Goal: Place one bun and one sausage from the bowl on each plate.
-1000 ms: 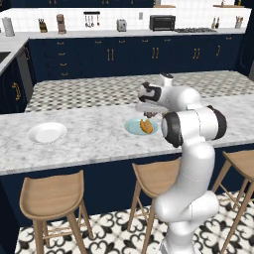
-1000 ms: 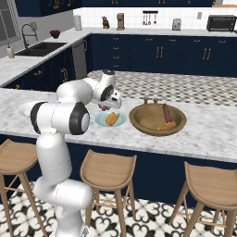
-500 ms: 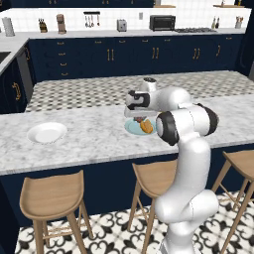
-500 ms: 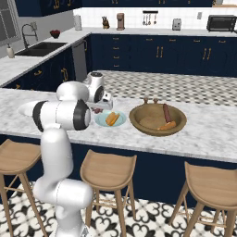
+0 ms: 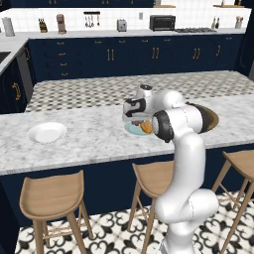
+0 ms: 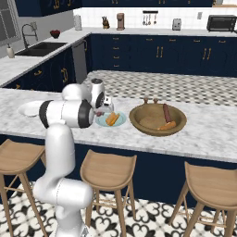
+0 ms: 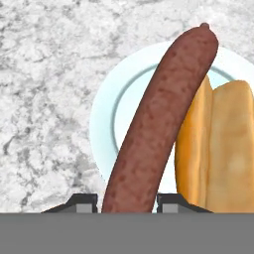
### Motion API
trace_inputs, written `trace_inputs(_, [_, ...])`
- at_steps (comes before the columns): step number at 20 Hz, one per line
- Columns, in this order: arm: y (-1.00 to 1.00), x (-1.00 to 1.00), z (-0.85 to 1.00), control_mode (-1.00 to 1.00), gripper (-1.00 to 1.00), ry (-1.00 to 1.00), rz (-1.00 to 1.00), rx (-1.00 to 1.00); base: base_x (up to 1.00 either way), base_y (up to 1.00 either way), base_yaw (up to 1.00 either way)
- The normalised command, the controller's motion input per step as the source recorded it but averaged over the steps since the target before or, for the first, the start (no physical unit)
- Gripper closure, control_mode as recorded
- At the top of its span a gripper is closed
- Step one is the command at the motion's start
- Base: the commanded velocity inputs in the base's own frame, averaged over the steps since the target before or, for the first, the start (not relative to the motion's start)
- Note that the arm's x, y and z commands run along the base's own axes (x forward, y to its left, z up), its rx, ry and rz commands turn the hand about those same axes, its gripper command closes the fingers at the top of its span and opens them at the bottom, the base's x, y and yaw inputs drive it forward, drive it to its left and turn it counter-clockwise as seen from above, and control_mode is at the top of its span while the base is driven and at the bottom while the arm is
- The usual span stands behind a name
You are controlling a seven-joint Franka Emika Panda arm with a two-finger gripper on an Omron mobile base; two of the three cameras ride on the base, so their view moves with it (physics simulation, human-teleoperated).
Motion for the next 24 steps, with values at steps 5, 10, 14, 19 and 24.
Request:
trace_inputs(5, [0.00,0.21,-0.28,-1.00,1.00,-0.12,0.00,-0.01,0.00,0.00,0.00])
trace_inputs(10, [0.00,0.06,-0.13,-1.00,1.00,-0.02,0.00,0.00,0.00,0.00,0.00])
trace_inputs(14, [0.00,0.00,0.00,-1.00,1.00,0.00,0.00,0.00,0.00,0.00,0.00])
trace_inputs(19, [0.00,0.04,0.00,-1.00,-1.00,0.00,0.00,0.00,0.00,0.00,0.00])
trace_inputs(24, [0.00,0.13,0.02,-1.00,-1.00,0.00,0.00,0.00,0.00,0.00,0.00])
